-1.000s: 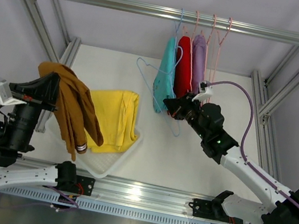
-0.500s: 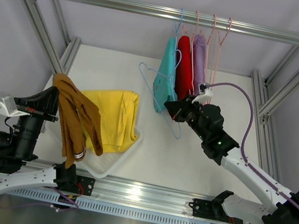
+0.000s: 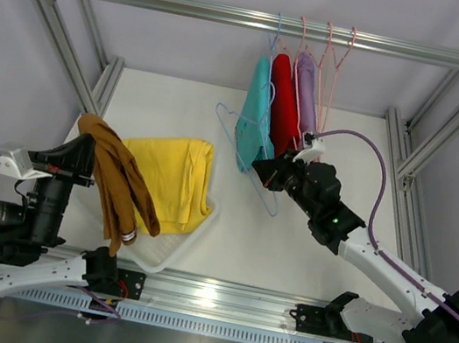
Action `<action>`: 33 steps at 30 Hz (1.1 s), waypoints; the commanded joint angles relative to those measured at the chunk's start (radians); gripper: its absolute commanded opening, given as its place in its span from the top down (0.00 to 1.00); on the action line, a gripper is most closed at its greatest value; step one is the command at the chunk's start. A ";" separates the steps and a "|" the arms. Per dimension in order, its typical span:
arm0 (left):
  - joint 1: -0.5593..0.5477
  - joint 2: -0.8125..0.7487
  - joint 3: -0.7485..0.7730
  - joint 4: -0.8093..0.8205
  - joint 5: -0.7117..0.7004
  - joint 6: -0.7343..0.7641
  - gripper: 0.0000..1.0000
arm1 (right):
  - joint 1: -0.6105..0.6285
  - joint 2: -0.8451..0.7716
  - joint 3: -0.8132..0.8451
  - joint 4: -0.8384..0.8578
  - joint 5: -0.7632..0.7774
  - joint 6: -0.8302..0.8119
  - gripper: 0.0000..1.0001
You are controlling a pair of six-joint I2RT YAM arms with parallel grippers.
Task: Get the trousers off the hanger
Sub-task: Place the trousers in the bin.
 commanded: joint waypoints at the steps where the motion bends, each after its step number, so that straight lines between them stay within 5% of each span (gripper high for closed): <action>1: 0.004 0.057 -0.039 0.181 0.012 0.021 1.00 | -0.012 -0.018 -0.009 0.047 0.016 -0.005 1.00; 10: 0.032 0.181 -0.173 0.440 -0.056 0.080 0.99 | -0.044 -0.071 -0.029 0.023 -0.006 -0.028 1.00; 32: 0.401 0.724 0.034 0.222 0.263 -0.294 0.99 | -0.082 -0.232 -0.041 -0.075 -0.044 -0.118 1.00; 33: 0.411 0.743 0.060 0.198 0.301 -0.307 0.84 | -0.081 -0.234 -0.041 -0.078 -0.043 -0.121 1.00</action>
